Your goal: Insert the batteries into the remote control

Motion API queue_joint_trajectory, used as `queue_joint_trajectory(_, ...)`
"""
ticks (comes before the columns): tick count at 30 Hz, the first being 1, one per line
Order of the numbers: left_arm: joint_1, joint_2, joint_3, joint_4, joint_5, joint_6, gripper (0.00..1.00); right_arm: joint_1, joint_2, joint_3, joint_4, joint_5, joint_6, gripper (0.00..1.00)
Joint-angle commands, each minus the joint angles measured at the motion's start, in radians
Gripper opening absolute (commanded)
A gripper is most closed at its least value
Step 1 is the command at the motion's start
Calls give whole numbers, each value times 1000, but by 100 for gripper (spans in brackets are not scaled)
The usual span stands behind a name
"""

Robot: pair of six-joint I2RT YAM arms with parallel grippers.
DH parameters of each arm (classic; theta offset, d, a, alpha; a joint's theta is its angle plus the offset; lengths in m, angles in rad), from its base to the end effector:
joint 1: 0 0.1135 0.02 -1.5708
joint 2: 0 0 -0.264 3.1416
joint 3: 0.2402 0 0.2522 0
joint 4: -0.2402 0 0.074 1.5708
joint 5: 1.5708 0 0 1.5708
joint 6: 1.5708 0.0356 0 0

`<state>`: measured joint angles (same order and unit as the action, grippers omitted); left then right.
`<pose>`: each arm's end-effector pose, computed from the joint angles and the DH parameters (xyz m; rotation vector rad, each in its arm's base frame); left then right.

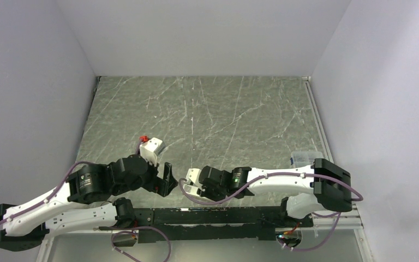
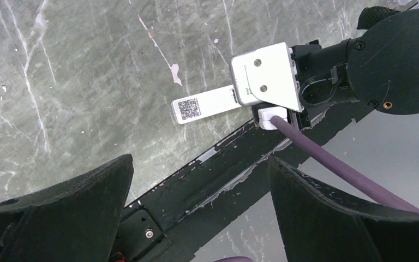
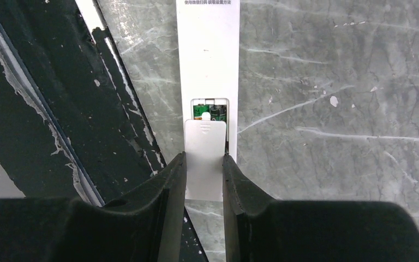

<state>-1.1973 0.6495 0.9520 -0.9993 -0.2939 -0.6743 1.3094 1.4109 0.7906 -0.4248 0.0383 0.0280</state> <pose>0.0492 -0.0973 0.3341 0.4441 2.2785 -0.6676 0.0704 0.2577 0.1858 -1.5891 2.1543 0.4063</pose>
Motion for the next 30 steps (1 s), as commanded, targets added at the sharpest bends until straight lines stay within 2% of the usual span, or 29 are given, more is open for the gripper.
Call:
queue_joint_trajectory(1, -5, -14, 1, 24, -16, -4, 99, -2, -2, 47, -8, -17, -19, 9)
queue_joint_trajectory(30, -5, -16, 1, 23, -16, -5, 99, -16, 52, 66, -10, 1, -53, 17)
